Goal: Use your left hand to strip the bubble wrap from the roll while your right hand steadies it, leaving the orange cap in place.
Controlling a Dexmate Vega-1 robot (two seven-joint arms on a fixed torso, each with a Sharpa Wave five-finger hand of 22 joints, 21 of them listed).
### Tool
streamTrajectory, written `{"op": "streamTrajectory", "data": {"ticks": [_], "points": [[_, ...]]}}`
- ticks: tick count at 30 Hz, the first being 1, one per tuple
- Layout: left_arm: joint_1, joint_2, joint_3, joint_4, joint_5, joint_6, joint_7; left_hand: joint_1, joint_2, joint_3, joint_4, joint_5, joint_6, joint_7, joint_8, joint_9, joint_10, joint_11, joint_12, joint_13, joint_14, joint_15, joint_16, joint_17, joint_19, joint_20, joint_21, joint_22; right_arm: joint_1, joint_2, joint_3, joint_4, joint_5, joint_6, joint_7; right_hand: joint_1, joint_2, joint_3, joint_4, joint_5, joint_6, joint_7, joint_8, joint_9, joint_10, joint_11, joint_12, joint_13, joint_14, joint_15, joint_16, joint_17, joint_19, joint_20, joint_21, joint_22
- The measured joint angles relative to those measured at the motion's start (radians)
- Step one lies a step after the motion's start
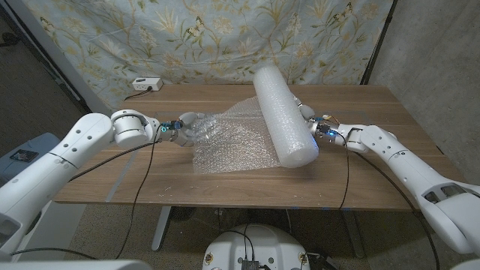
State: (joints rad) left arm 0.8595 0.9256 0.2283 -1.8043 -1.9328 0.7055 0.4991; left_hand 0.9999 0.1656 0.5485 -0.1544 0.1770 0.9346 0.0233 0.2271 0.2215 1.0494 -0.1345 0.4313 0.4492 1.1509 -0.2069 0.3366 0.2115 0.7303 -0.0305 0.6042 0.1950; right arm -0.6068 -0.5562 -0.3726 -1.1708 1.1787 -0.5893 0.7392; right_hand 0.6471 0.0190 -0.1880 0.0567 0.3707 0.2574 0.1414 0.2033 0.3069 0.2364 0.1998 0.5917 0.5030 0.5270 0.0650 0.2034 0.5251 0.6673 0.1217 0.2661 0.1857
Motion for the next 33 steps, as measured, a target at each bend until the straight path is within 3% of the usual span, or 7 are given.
{"op": "streamTrajectory", "data": {"ticks": [33], "points": [[0.11, 0.086, -0.087, -0.093, -0.071, -0.059, 0.022, 0.011, -0.002, -0.003, -0.003, 0.0, 0.01, 0.0, -0.003, -0.001, 0.012, -0.005, 0.0, 0.003, 0.014, -0.004, 0.0, -0.003, 0.0, 0.0, 0.015, 0.0, -0.001, -0.01, 0.001, 0.002, 0.017, -0.05, -0.011, -0.017, 0.009, -0.022, 0.011, 0.027, -0.042, 0.0, -0.004, -0.015, -0.009, 0.009, -0.016, 0.001, -0.016, 0.016, 0.0, -0.011, 0.009, 0.009, -0.004, -0.001]]}}
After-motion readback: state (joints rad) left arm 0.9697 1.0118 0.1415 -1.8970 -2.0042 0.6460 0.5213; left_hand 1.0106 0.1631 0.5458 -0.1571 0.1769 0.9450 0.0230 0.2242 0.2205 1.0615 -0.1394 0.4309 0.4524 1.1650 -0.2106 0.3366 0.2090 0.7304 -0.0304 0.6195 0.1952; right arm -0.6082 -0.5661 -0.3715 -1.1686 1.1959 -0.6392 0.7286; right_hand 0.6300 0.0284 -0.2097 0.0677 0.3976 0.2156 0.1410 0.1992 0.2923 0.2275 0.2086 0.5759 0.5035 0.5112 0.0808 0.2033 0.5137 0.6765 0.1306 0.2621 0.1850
